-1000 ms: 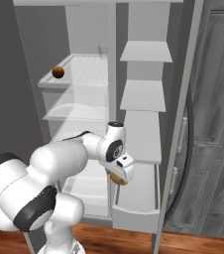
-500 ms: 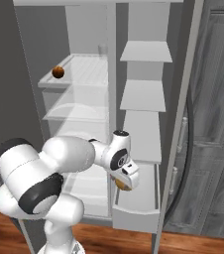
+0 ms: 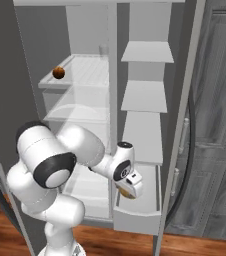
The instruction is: Take the potato and orange from the fridge shelf and place them in the freezer drawer to begin freezing them.
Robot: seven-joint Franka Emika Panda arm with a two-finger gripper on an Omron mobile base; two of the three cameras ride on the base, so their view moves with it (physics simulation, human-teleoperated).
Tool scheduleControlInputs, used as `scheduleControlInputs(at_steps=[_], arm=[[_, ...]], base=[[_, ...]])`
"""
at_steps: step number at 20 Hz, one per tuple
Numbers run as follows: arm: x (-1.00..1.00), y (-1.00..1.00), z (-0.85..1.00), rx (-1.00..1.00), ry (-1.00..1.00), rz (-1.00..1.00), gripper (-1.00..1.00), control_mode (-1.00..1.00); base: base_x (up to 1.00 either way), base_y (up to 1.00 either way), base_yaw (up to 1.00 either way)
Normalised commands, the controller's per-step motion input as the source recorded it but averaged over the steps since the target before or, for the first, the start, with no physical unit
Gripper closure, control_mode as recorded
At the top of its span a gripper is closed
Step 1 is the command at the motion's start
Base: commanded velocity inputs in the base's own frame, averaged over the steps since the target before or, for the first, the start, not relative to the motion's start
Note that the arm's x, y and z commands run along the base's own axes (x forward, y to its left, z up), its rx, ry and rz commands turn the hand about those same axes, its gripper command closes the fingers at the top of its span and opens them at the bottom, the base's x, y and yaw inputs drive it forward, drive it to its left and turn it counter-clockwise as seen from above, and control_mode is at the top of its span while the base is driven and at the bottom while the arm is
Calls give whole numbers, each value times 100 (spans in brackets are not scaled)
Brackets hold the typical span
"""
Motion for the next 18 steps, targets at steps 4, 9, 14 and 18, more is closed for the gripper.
scheduleControlInputs(at_steps=[4,9,14,18], arm=[[12,0,-31,0,-1,0,100,-100],[15,0,-24,0,-3,0,100,-100],[23,0,-32,0,-4,0,100,-100],[34,-2,-29,-1,-6,0,100,-100]], base=[[0,0,0],[0,0,0],[0,0,0],[0,0,0]])
